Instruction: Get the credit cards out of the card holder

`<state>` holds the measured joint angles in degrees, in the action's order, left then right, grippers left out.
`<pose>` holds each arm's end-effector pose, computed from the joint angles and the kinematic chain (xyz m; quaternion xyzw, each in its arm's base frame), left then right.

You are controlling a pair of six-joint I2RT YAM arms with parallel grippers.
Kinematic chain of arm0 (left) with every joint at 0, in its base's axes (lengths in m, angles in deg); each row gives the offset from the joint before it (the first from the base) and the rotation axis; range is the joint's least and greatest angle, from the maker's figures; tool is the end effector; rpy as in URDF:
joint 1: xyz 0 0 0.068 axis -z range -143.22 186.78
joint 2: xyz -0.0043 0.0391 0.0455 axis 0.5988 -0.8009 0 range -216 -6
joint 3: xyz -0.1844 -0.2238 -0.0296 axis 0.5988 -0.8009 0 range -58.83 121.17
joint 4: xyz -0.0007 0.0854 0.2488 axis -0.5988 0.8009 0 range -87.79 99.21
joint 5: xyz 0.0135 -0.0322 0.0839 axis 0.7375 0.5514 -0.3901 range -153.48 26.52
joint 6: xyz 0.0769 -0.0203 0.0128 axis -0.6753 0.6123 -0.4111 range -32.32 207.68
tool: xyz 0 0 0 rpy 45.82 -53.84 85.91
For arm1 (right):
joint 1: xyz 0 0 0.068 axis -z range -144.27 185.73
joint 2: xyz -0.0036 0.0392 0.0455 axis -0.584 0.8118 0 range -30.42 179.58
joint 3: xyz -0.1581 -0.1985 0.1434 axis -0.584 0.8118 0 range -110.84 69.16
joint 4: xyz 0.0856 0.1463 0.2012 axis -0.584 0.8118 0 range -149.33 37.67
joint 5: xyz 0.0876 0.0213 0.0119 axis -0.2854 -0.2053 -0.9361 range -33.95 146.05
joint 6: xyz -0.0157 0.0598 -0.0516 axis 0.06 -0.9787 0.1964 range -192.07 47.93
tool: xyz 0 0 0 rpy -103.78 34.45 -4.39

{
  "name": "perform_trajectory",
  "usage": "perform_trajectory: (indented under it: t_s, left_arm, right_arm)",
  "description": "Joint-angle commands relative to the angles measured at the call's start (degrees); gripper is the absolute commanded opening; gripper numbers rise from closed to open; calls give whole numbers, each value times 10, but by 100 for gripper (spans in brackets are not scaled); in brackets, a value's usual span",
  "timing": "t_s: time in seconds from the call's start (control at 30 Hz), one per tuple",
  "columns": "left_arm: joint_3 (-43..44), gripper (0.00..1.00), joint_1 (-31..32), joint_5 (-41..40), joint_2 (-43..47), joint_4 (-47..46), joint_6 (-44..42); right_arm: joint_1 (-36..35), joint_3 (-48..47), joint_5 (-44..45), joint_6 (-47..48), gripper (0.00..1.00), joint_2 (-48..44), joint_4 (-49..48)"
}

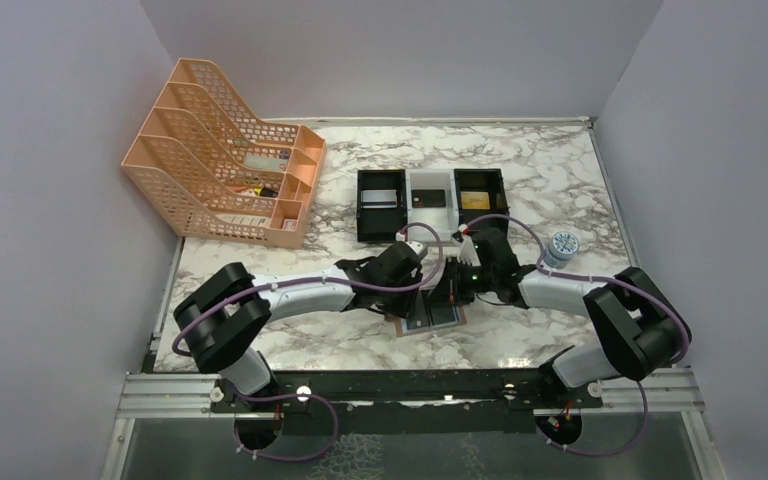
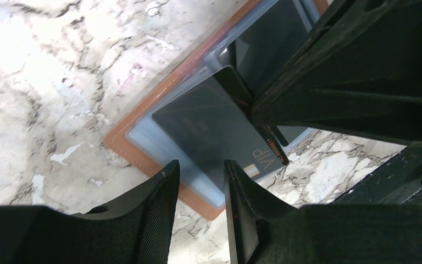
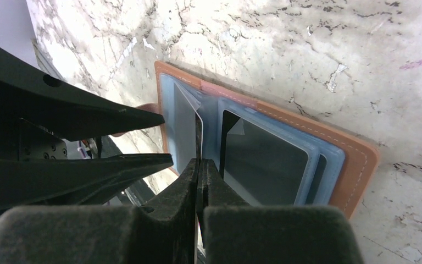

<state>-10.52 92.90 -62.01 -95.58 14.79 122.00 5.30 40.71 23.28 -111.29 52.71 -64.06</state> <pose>0.1811 -0.2730 0.1632 0.1836 0.9327 -0.2287 0.2099 0.2077 0.1657 0.1266 -0.0273 0.9061 0.4052 0.1184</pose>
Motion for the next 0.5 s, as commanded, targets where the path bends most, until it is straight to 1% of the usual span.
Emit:
perform_trajectory:
  t_s: [0.0, 0.07, 0.13, 0.23, 0.47]
  left_arm:
    - [26, 34, 10, -21, -34, 10, -14]
    - [28, 25, 14, -40, -47, 15, -11]
    - [30, 18, 28, -94, -52, 27, -8]
    - [29, 14, 43, -134, -57, 40, -14]
    - [17, 10, 50, -131, -67, 45, -18]
  right_arm:
    - [-5, -6, -31, -6, 1, 13, -16]
    - [-5, -3, -33, -9, 1, 13, -20]
    - [-5, -1, -35, -11, 1, 15, -25]
    - [-5, 1, -40, -18, 2, 23, -29]
    - [-5, 27, -41, -59, 14, 33, -72]
